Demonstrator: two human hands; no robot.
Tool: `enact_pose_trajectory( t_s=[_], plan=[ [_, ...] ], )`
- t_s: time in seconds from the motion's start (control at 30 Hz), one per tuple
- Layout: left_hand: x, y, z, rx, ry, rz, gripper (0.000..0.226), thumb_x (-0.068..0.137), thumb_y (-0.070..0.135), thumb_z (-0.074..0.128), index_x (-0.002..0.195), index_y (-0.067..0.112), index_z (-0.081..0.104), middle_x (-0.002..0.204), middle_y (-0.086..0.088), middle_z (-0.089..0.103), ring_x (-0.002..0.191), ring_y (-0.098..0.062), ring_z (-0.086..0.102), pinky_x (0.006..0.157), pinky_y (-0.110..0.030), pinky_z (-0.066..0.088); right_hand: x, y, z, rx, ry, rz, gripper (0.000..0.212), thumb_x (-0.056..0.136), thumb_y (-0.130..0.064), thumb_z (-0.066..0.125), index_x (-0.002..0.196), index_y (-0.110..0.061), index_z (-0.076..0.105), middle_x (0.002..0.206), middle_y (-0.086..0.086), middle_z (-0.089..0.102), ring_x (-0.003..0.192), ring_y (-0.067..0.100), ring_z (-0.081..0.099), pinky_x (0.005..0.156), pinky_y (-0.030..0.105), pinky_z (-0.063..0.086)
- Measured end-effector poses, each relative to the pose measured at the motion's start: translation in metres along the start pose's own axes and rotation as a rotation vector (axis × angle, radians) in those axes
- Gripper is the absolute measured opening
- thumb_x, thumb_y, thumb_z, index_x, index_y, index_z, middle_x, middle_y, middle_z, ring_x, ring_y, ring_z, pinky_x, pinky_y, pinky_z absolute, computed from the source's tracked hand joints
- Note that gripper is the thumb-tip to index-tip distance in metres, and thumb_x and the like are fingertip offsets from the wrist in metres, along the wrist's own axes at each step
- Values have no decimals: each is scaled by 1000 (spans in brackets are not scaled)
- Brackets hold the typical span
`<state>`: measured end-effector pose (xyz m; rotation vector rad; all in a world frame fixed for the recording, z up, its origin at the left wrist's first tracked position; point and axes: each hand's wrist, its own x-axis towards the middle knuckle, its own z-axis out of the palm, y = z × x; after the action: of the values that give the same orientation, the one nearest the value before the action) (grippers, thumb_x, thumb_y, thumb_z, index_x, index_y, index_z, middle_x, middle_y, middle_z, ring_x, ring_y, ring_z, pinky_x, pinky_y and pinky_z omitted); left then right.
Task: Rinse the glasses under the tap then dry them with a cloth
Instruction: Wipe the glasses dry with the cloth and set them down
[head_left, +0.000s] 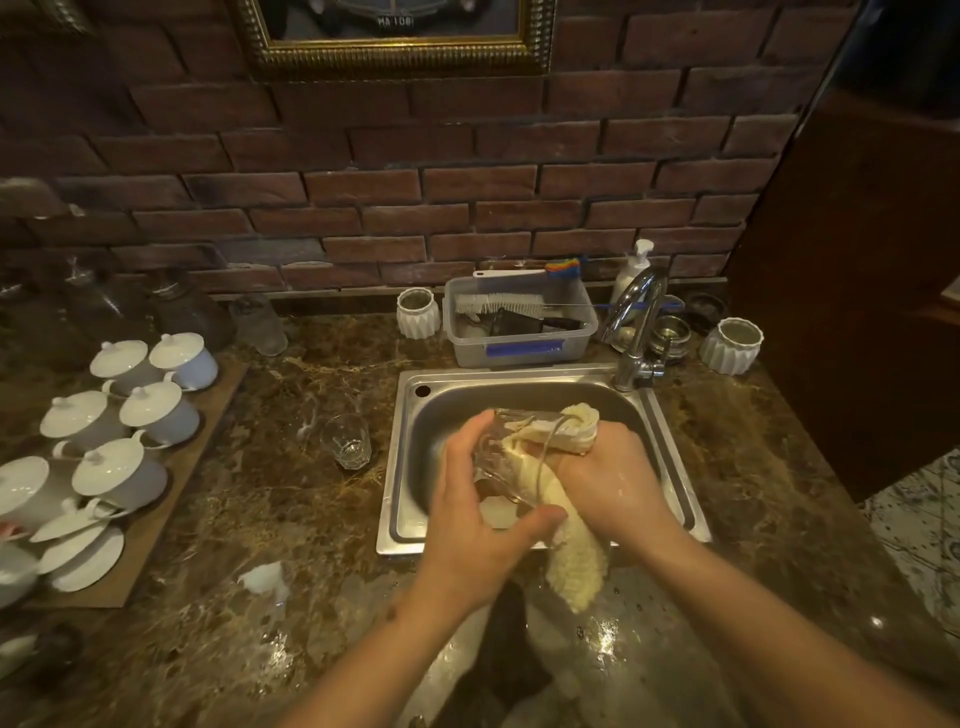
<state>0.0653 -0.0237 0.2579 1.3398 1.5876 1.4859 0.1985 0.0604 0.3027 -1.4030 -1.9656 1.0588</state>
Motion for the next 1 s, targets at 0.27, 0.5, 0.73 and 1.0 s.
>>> enact_pose_trajectory(
  t_s=[0.27, 0.5, 0.73, 1.0],
  plan=[
    [14, -1, -7, 76, -19, -76, 56, 82, 19, 46, 138, 25, 48, 133, 5, 59, 130, -16, 54, 110, -45, 45, -6, -10, 18, -229, -25, -48, 19, 90, -44, 63, 98, -31, 75, 86, -13, 74, 82, 8, 67, 73, 32, 55],
    [21, 26, -16, 517, -412, -240, 16, 93, 34, 43, 109, 31, 44, 99, 5, 59, 90, -21, 59, 81, -49, 51, 4, -14, 9, -729, -56, -369, 14, 87, -27, 63, 86, -25, 49, 79, -3, 60, 72, 21, 54, 60, 29, 35],
    [8, 17, 6, 216, -75, -321, 68, 87, 44, 70, 141, 37, 30, 125, 21, 54, 114, 4, 56, 94, -22, 47, -4, 16, 19, -158, 113, -107, 14, 85, -15, 69, 82, -29, 68, 73, -12, 70, 66, 7, 59, 55, 14, 39],
    [-6, -4, -1, 365, -81, -325, 58, 92, 15, 52, 147, 23, 37, 131, 6, 50, 119, -10, 53, 96, -18, 36, -30, 32, 60, 260, -129, 256, 14, 98, -27, 64, 95, -29, 78, 86, -10, 78, 81, 0, 71, 75, 24, 58]
  ],
)
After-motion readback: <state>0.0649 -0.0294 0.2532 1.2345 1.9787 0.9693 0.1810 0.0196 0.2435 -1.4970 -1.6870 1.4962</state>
